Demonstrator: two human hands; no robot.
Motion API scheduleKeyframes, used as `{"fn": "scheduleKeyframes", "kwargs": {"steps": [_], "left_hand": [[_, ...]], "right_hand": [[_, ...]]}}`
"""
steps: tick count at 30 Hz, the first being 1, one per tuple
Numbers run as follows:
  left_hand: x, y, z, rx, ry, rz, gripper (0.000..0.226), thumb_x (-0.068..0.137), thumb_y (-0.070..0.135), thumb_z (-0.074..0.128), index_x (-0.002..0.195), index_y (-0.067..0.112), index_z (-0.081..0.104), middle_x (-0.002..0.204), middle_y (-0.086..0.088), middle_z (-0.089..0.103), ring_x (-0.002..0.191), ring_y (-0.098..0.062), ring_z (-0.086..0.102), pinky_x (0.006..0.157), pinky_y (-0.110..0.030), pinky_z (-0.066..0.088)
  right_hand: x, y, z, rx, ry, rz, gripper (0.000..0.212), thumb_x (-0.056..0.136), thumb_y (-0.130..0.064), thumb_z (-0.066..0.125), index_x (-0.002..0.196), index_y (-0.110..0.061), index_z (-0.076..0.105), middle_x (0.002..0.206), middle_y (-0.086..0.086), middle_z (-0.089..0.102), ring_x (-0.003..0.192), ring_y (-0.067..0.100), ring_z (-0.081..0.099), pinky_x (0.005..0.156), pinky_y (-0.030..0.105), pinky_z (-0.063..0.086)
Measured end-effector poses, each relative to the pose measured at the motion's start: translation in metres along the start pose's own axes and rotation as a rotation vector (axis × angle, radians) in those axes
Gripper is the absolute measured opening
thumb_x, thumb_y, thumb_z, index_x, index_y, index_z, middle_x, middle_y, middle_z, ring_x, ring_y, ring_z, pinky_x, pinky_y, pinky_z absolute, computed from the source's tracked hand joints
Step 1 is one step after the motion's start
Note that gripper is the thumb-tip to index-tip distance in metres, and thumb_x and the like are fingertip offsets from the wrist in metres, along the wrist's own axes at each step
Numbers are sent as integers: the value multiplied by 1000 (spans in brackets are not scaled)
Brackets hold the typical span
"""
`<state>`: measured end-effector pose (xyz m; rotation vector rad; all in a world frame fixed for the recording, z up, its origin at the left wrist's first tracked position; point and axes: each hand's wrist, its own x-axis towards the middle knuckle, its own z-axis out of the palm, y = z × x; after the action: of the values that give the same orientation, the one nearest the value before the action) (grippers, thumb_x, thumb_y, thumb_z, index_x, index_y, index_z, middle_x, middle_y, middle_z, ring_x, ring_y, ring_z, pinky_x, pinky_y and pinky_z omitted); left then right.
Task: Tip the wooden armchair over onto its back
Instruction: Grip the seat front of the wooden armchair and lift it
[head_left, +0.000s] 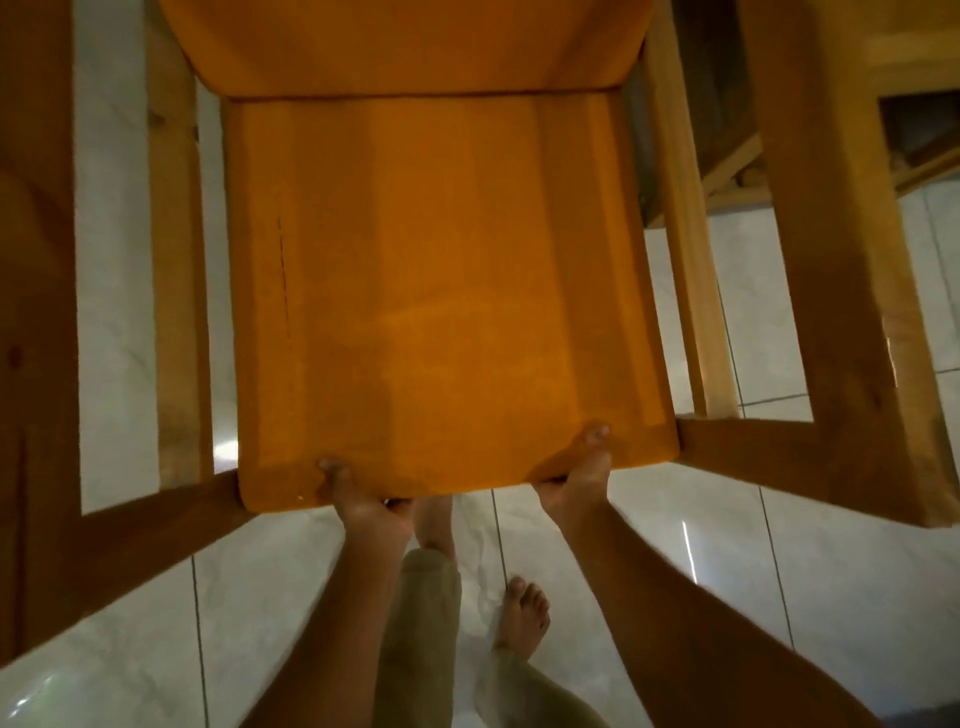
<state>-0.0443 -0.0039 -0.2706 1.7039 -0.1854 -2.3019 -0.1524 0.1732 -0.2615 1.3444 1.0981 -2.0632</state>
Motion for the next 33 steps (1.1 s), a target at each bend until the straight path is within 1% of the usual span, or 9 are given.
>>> {"fn": "scheduleKeyframes", "kwargs": {"steps": [4, 7, 12, 16, 22, 24, 26, 30, 33], "left_hand": [[8, 11, 7, 44, 0, 10, 69, 95, 64, 43, 155, 32, 31, 151, -10, 53, 133, -46, 52, 101, -66, 48], [19, 25, 28, 117, -19, 36, 68, 96, 64, 42, 156, 33, 30, 150, -10, 52, 129, -47, 54, 87, -67, 53], [47, 43, 76, 129, 21, 38, 79, 90, 66, 53, 156, 32, 28, 151, -13, 49, 130, -47, 52, 97, -68, 46], [69, 57, 119, 122, 23, 46, 81, 86, 67, 59, 154, 31, 32, 149, -13, 50, 127, -46, 53, 100, -68, 45], [95, 74, 179, 93, 14, 40, 86, 85, 67, 60, 155, 28, 28, 148, -14, 48, 113, -44, 56, 92, -66, 48], [101, 77, 196, 71, 33, 16, 89, 85, 66, 61, 157, 27, 24, 152, -16, 44, 118, -45, 53, 94, -66, 46], [107, 81, 212, 52, 57, 7, 93, 86, 64, 61, 159, 26, 18, 158, -16, 38, 132, -49, 46, 99, -68, 41], [120, 97, 240, 56, 84, 12, 95, 87, 64, 60, 160, 24, 15, 162, -17, 33, 144, -47, 37, 107, -68, 36], [133, 113, 255, 75, 68, 35, 96, 86, 64, 61, 160, 24, 15, 161, -16, 33, 144, -46, 37, 107, -68, 36]], "right_hand": [[6, -2, 11, 23, -4, -24, 63, 101, -59, 48, 156, -34, 32, 152, 16, 54, 133, 50, 54, 108, 76, 37], [16, -7, 32, 19, 23, -12, 68, 98, -60, 53, 157, -35, 31, 152, 15, 54, 135, 50, 52, 109, 77, 36], [44, -23, 78, 37, 8, -15, 58, 96, -61, 56, 145, -36, 37, 146, 15, 57, 130, 49, 56, 109, 76, 38], [63, -40, 122, 62, 16, -43, 71, 98, -57, 57, 158, -33, 27, 142, 13, 56, 131, 48, 54, 109, 74, 39], [85, -61, 179, 27, -85, -156, 64, 104, -52, 47, 160, -32, 24, 148, 14, 53, 129, 48, 55, 108, 73, 40], [94, -69, 194, 15, -77, -164, 63, 104, -50, 48, 160, -31, 25, 147, 14, 53, 119, 44, 59, 108, 72, 41], [102, -74, 208, 15, -65, -177, 66, 103, -49, 50, 160, -29, 25, 145, 13, 53, 109, 40, 62, 108, 71, 41], [113, -79, 237, 20, -69, -169, 77, 98, -49, 58, 162, -28, 21, 147, 14, 50, 133, 49, 52, 109, 73, 39], [120, -82, 260, 34, -99, -158, 86, 93, -49, 63, 164, -28, 18, 155, 16, 44, 139, 50, 46, 110, 72, 39]]}}
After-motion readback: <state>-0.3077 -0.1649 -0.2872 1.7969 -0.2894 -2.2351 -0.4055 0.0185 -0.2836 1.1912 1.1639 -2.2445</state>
